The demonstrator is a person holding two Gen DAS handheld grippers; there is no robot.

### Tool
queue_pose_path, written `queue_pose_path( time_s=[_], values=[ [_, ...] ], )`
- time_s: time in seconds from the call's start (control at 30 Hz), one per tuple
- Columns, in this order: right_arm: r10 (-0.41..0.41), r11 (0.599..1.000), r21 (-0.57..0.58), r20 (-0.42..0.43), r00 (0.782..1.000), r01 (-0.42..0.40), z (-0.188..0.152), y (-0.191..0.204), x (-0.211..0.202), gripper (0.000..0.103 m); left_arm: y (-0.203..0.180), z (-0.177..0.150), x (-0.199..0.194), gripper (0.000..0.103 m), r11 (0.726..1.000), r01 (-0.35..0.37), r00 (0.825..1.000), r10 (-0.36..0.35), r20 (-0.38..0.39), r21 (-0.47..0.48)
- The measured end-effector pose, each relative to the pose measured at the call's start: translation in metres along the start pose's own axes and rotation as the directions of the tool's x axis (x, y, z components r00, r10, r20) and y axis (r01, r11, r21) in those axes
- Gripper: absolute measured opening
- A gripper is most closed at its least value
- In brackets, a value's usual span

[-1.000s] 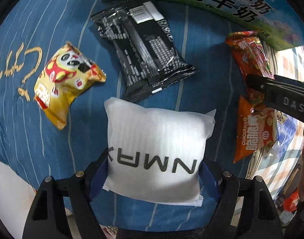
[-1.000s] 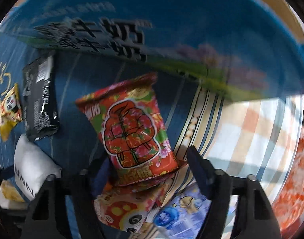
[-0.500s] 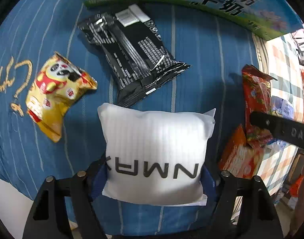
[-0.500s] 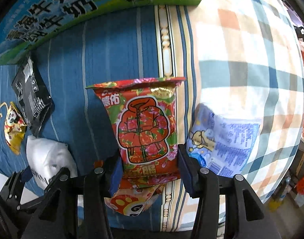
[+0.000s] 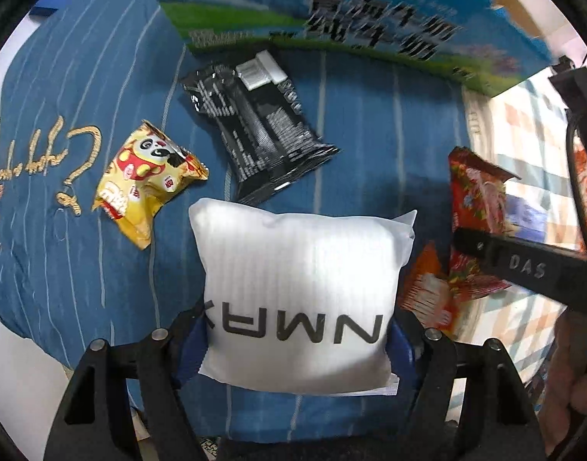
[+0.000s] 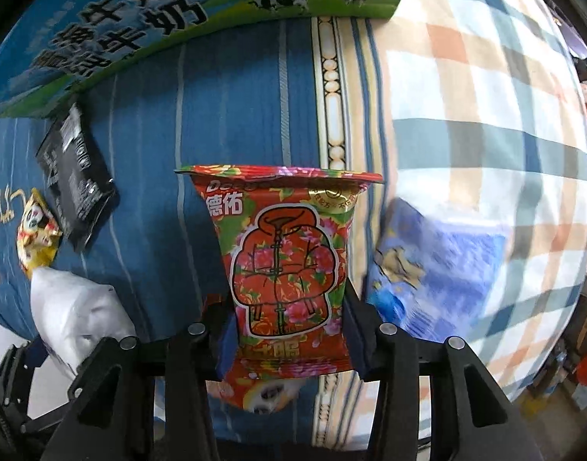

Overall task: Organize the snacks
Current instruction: 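Carry both bags into the cardboard box and open both tools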

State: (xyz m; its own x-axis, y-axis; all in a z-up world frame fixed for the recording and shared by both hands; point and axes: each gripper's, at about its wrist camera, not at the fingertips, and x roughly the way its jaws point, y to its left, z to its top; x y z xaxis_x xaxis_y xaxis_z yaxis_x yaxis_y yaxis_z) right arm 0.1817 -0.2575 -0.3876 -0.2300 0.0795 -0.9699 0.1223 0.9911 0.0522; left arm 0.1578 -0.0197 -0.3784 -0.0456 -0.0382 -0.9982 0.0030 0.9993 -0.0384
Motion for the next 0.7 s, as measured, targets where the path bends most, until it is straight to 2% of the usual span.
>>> queue_pose_path(
  time_s=[0.17,0.33,0.43,0.47,0.53,0.63,0.7],
  values=[
    [0.033,0.999,-0.017,0.048,0.998,-0.032,-0.029,-0.019,-0.039,0.047,-0.014,0.001,-0.050,0.075,1.000,-0.009,0.995,0.008,0.096,0.016],
    [0.072,0.997,-0.034,0.123,0.990,-0.069,-0.047,-0.037,-0.113,0.046,-0.021,0.019,-0.105,0.075,0.999,-0.005,0.981,-0.001,0.192,0.033],
    [0.090,0.995,-0.047,0.160,0.983,-0.083,-0.042,-0.032,-0.151,0.046,-0.022,0.028,-0.134,0.075,0.999,-0.004,0.970,-0.006,0.242,0.041],
    [0.095,0.995,-0.052,0.172,0.980,-0.087,-0.024,-0.029,-0.161,0.046,-0.018,0.033,-0.137,0.075,0.999,-0.008,0.966,-0.004,0.257,0.045],
    [0.100,0.994,-0.068,0.208,0.973,-0.088,-0.015,-0.018,-0.186,0.046,-0.017,0.045,-0.148,0.075,0.999,-0.014,0.955,-0.001,0.297,0.047],
    [0.114,0.992,-0.085,0.267,0.957,-0.095,-0.014,-0.016,-0.216,0.046,-0.014,0.056,-0.164,0.075,0.999,-0.006,0.940,-0.009,0.341,0.044],
    [0.126,0.991,-0.088,0.297,0.946,-0.104,-0.014,-0.018,-0.233,0.046,-0.014,0.069,-0.161,0.075,0.999,-0.001,0.933,-0.016,0.361,0.045]
  ],
)
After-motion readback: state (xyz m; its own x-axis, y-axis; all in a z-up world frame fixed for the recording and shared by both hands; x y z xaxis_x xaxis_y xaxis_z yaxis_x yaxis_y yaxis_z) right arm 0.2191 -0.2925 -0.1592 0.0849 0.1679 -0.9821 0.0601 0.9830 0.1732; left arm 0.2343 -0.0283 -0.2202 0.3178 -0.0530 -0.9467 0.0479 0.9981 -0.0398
